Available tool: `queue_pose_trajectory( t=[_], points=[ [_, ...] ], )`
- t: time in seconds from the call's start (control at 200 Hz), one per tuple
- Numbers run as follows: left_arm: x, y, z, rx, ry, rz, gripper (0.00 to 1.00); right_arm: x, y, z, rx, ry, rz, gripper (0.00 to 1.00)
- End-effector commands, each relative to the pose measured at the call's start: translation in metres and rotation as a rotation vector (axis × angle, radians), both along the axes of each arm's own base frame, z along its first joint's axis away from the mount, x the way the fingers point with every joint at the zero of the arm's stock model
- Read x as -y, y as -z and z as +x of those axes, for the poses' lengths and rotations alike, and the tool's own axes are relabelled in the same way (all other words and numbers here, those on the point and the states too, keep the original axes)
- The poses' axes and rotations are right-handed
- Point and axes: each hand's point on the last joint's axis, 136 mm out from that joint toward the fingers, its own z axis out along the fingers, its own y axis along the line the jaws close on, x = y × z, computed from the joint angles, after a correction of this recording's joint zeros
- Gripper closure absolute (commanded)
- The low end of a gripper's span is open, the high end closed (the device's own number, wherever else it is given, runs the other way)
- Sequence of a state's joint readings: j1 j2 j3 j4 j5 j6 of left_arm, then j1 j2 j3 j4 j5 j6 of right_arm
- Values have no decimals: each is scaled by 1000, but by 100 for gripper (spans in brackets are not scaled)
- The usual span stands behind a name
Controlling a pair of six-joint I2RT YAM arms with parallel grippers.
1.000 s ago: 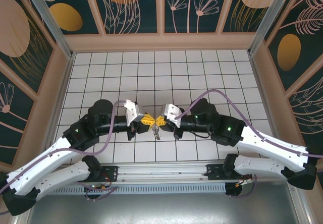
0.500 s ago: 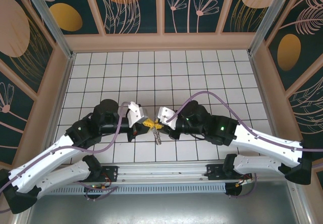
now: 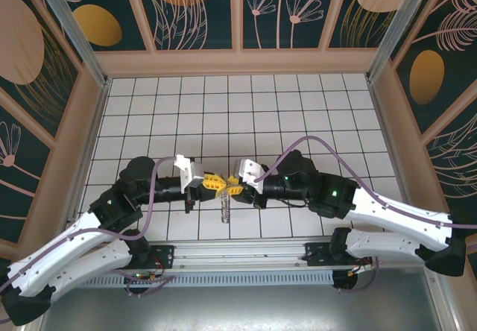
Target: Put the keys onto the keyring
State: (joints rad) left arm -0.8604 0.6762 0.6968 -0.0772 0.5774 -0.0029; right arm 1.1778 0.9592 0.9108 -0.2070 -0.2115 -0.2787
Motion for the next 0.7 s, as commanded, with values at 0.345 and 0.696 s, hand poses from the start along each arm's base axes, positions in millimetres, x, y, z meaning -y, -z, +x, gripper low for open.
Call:
queue_pose_trajectory(
  t=[0.345, 0.696],
  points=[
    [3, -19, -12, 36, 67, -118, 100, 11, -36, -17, 28, -74, 181, 88],
    [3, -19, -15, 30, 88, -124, 100, 10, -24, -9, 11, -35, 146, 75]
  ],
)
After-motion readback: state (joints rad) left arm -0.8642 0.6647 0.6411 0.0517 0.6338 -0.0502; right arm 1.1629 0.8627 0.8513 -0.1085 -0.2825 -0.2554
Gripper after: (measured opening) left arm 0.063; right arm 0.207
